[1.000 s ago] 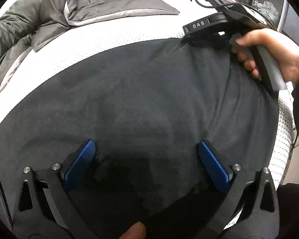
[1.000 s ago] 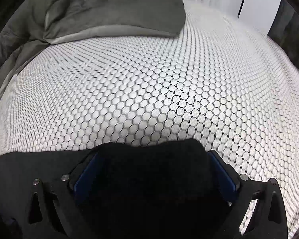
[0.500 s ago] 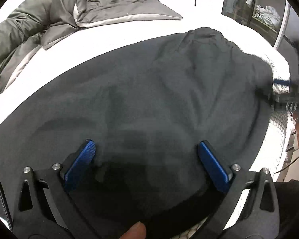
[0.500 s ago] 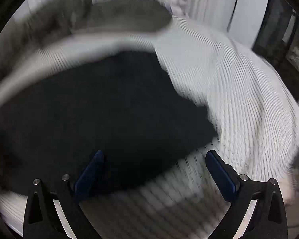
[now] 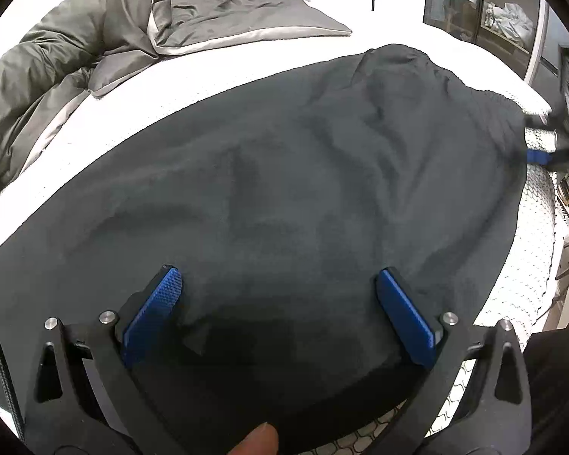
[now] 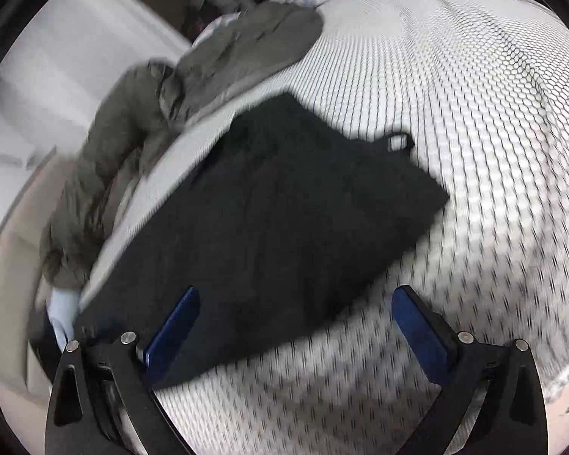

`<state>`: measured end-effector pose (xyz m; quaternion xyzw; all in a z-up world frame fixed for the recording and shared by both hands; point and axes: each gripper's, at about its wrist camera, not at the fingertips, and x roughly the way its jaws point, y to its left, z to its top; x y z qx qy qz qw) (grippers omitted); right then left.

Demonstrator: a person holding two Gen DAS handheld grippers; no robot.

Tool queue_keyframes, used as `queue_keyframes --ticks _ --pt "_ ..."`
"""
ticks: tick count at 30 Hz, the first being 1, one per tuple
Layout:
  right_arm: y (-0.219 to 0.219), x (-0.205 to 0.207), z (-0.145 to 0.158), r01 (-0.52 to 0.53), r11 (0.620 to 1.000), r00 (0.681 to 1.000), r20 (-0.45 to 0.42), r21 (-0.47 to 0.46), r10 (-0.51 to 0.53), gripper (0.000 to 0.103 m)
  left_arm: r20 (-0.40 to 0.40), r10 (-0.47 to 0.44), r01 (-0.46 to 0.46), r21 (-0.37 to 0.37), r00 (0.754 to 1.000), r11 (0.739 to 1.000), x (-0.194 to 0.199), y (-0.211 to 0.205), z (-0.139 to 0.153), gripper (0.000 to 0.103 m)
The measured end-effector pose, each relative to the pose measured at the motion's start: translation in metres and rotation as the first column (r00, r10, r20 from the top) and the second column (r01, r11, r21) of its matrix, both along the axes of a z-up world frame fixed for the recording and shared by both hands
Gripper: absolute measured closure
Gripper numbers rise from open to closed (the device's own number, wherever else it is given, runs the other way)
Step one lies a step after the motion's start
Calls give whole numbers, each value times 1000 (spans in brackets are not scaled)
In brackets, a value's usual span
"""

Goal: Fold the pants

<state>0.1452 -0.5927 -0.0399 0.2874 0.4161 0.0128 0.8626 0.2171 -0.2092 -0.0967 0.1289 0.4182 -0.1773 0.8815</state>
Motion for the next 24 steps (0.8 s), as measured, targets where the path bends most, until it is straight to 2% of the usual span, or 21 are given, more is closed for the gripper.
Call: queue_keyframes --ticks 2,3,4,6,7,8,9,11,13,17,21,24 --pt "-3 15 2 19 997 996 87 69 -25 9 0 0 0 -3 1000 1000 1 -1 0 0" --pt "-3 26 -4 22 995 995 97 95 -31 23 2 1 -1 -6 1000 1000 1 -1 0 0" --pt "-6 30 -10 37 992 994 94 122 -49 47 3 2 -2 -8 1000 1000 1 -1 0 0" --pt "-16 35 -25 102 968 989 83 228 -124 70 5 3 -3 -13 1000 1000 -1 1 -1 0" --pt "-20 36 -30 115 951 986 83 287 -145 75 6 4 -4 -16 1000 1000 -1 2 -1 0" --pt "-22 34 -33 134 930 980 94 342 -176 77 9 6 -5 -19 1000 1000 -2 2 0 0" --pt "-20 35 -30 141 926 976 108 350 -189 79 13 9 -8 -22 1000 1000 -3 3 0 0" --pt "-15 21 -10 136 954 971 153 266 -182 81 16 17 -16 -38 1000 999 -4 6 2 1" --pt "6 24 14 104 977 965 219 188 -145 82 10 25 -24 -85 1000 996 -7 17 8 1" --pt "51 27 50 -7 993 947 321 117 -31 82 37 108 -102 -138 993 985 -11 63 26 1" --pt "119 32 73 -143 988 924 365 55 114 82 66 258 -245 -165 964 955 -16 135 39 1" --pt "189 47 87 -270 963 885 398 16 241 82 91 385 -369 -158 918 916 -21 193 44 1"
